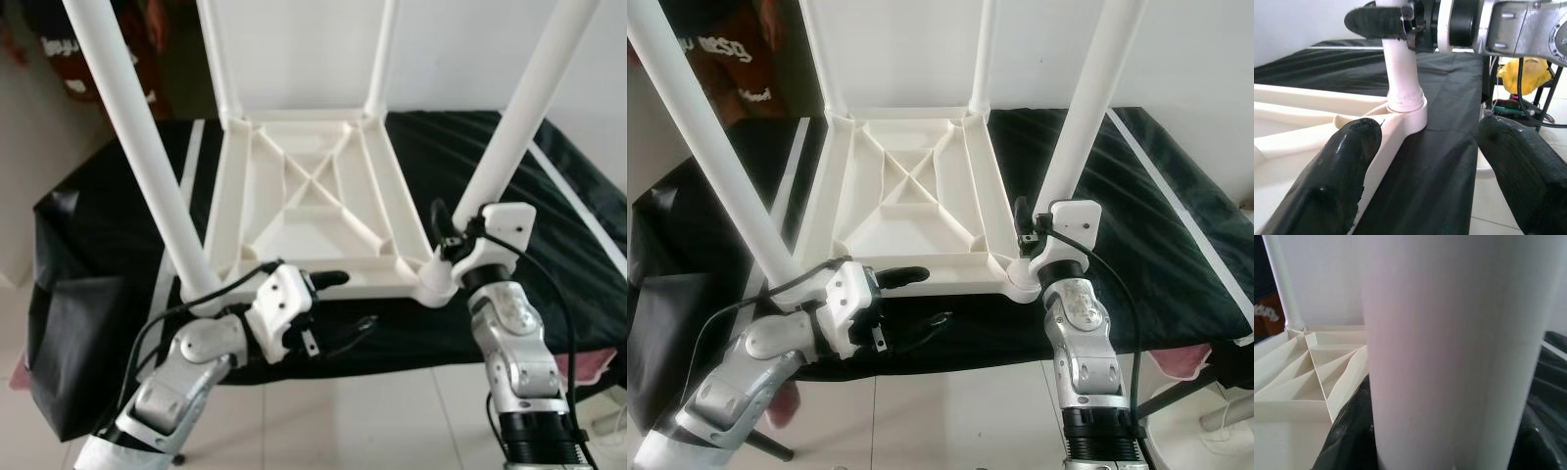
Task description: Building children table
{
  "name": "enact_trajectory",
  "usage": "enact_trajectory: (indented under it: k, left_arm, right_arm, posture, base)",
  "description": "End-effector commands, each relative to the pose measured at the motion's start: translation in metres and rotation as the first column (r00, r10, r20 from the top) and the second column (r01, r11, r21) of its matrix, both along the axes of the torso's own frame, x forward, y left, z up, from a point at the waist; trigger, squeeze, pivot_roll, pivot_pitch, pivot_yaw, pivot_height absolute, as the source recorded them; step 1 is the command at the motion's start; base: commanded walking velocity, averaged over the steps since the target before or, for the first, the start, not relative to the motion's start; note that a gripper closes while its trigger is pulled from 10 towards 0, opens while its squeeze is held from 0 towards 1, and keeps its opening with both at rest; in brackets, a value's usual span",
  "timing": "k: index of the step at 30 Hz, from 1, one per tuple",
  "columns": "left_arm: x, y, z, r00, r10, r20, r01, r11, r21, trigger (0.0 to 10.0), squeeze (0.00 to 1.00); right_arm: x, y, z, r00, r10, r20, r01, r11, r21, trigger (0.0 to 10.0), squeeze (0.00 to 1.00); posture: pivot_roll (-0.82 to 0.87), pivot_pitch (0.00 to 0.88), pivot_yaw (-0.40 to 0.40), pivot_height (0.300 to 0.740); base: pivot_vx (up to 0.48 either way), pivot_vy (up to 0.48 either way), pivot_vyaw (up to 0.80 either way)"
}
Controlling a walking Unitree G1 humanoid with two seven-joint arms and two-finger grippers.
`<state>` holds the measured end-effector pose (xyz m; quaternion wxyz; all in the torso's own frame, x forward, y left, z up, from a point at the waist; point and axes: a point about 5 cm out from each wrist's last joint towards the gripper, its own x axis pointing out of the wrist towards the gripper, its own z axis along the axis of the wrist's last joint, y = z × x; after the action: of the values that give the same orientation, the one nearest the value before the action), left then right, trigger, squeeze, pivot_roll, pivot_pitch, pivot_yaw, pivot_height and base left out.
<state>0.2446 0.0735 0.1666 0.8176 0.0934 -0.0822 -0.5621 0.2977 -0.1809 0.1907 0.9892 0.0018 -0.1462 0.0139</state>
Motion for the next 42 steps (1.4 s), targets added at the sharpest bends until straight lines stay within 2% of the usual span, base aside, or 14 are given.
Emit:
enact_trajectory:
  k: [1,3,4,6,13,21,23,24,26,27,31,34,38,42]
  left_arm:
    - [-0.009,-0.002,-0.007,0.994,-0.106,-0.033,0.107,0.993,0.046,10.0,0.00]
    - [-0.011,-0.001,-0.014,0.991,-0.122,-0.061,0.127,0.989,0.072,10.0,0.00]
    - [-0.017,0.002,-0.028,0.982,-0.157,-0.104,0.171,0.974,0.145,10.0,0.00]
    - [-0.017,0.004,-0.036,0.983,-0.159,-0.091,0.174,0.963,0.205,10.0,0.00]
    - [-0.010,0.002,-0.030,0.991,-0.110,-0.082,0.122,0.979,0.164,10.0,0.00]
    - [-0.012,0.001,-0.028,0.989,-0.115,-0.090,0.128,0.979,0.157,10.0,0.00]
    - [-0.013,0.001,-0.028,0.988,-0.116,-0.105,0.132,0.979,0.153,10.0,0.00]
    - [-0.014,0.003,-0.031,0.987,-0.115,-0.117,0.133,0.977,0.164,10.0,0.00]
    - [-0.014,0.003,-0.031,0.987,-0.115,-0.117,0.133,0.977,0.164,10.0,0.00]
    - [-0.015,0.008,-0.037,0.984,-0.114,-0.134,0.138,0.972,0.190,10.0,0.00]
    - [-0.020,0.023,-0.044,0.977,-0.104,-0.185,0.147,0.961,0.236,10.0,0.00]
    - [-0.021,0.025,-0.044,0.975,-0.104,-0.194,0.150,0.959,0.241,10.0,0.00]
    - [-0.021,0.043,-0.046,0.973,-0.047,-0.227,0.108,0.959,0.262,10.0,0.00]
    - [-0.021,0.046,-0.046,0.972,-0.034,-0.231,0.097,0.959,0.265,10.0,0.00]
  right_arm:
    - [0.001,0.001,-0.007,0.999,0.007,-0.047,-0.005,0.999,0.051,10.0,0.00]
    - [0.001,0.001,-0.008,0.999,0.008,-0.052,-0.004,0.998,0.062,10.0,0.00]
    - [0.001,0.001,-0.011,0.998,0.008,-0.065,-0.002,0.997,0.082,10.0,0.00]
    - [0.000,0.002,-0.013,0.998,0.010,-0.068,-0.005,0.997,0.075,10.0,0.00]
    - [-0.002,0.003,-0.016,0.997,0.014,-0.077,-0.007,0.995,0.100,10.0,0.00]
    - [-0.004,0.004,-0.017,0.996,0.018,-0.083,-0.007,0.992,0.124,10.0,0.00]
    - [-0.005,0.005,-0.016,0.996,0.024,-0.082,-0.012,0.989,0.146,10.0,0.00]
    - [-0.006,0.004,-0.016,0.996,0.031,-0.080,-0.016,0.982,0.188,10.0,0.00]
    - [-0.006,0.004,-0.016,0.996,0.031,-0.080,-0.016,0.982,0.188,10.0,0.00]
    - [-0.008,0.003,-0.015,0.996,0.040,-0.075,-0.020,0.968,0.252,10.0,0.00]
    - [-0.012,0.002,-0.016,0.995,0.060,-0.074,-0.031,0.939,0.343,10.0,0.00]
    - [-0.013,0.002,-0.016,0.995,0.061,-0.074,-0.032,0.938,0.345,10.0,0.00]
    - [-0.017,0.001,-0.018,0.994,0.076,-0.076,-0.036,0.903,0.429,10.0,0.00]
    - [-0.018,0.001,-0.018,0.993,0.086,-0.076,-0.042,0.889,0.456,10.0,0.00]
  posture:
    - [-0.03,0.068,0.002,0.740]
    - [-0.03,0.068,0.002,0.740]
    - [-0.04,0.075,0.004,0.740]
    - [-0.04,0.076,0.008,0.740]
    - [-0.03,0.077,0.007,0.740]
    - [-0.03,0.077,0.008,0.740]
    - [-0.03,0.080,0.010,0.740]
    - [-0.03,0.081,0.010,0.740]
    - [-0.03,0.081,0.010,0.740]
    - [-0.03,0.081,0.011,0.740]
    - [-0.03,0.084,0.012,0.740]
    - [-0.03,0.084,0.012,0.740]
    - [-0.02,0.085,0.015,0.740]
    - [-0.02,0.085,0.015,0.740]
  base:
    - [0.000,0.000,0.00]
    - [0.000,0.000,0.00]
    - [0.000,0.000,0.00]
    - [0.000,0.000,0.00]
    - [0.000,0.000,0.00]
    - [0.000,0.000,0.00]
    - [0.000,0.000,0.00]
    - [0.000,0.000,0.00]
    - [0.000,0.000,0.00]
    - [0.000,0.000,0.00]
    - [0.000,0.000,0.00]
    - [0.000,0.000,0.00]
    - [0.000,0.000,0.00]
    - [0.000,0.000,0.00]
